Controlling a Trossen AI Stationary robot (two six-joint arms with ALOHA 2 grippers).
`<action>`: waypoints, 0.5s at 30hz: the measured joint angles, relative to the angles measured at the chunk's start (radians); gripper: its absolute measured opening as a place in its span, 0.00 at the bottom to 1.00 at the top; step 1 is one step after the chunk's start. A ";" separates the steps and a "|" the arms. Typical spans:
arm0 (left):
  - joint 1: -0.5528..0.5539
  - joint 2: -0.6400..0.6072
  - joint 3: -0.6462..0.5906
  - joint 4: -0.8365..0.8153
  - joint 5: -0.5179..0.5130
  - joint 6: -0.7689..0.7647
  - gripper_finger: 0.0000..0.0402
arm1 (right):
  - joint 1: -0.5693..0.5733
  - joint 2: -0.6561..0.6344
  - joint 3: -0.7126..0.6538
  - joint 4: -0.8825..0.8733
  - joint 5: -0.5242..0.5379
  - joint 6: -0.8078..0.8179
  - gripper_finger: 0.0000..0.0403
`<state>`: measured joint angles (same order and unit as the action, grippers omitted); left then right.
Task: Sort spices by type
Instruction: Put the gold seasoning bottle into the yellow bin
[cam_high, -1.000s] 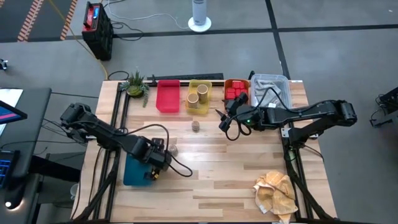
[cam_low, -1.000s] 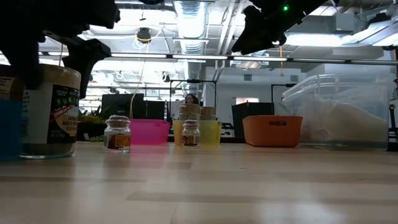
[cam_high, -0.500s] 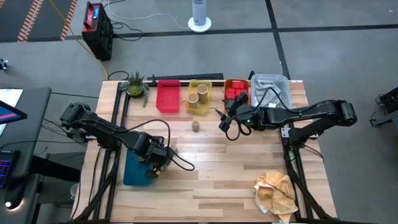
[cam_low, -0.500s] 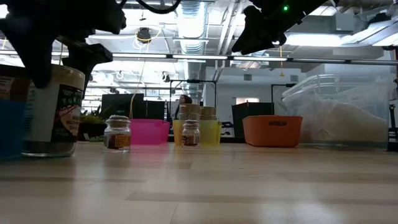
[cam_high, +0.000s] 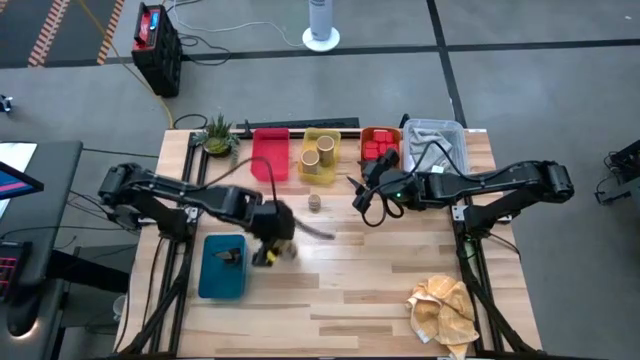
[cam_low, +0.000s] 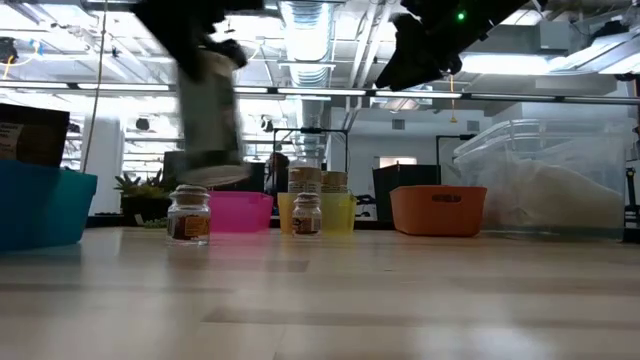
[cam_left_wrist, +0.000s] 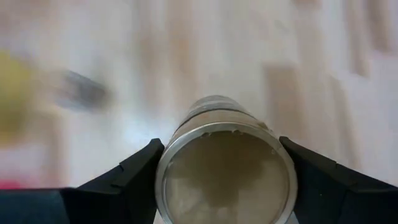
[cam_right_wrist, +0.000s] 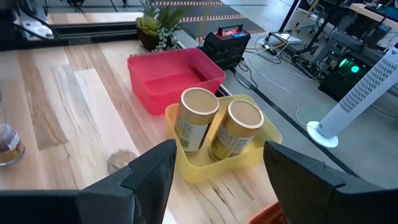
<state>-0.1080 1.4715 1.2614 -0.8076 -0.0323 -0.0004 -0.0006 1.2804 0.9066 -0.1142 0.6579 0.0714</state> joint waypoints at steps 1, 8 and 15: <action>0.027 0.000 0.001 0.036 -0.018 0.023 0.67 | 0.000 0.000 0.000 -0.001 0.000 0.000 0.68; 0.245 0.043 0.002 0.253 -0.056 0.128 0.67 | 0.000 0.000 0.000 -0.010 0.000 0.000 0.68; 0.416 0.118 0.038 0.392 0.020 0.149 0.67 | -0.002 0.000 0.000 -0.016 0.000 -0.001 0.68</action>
<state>0.3078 1.5900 1.2989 -0.4153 -0.0125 0.1482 -0.0029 1.2804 0.9066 -0.1303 0.6582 0.0708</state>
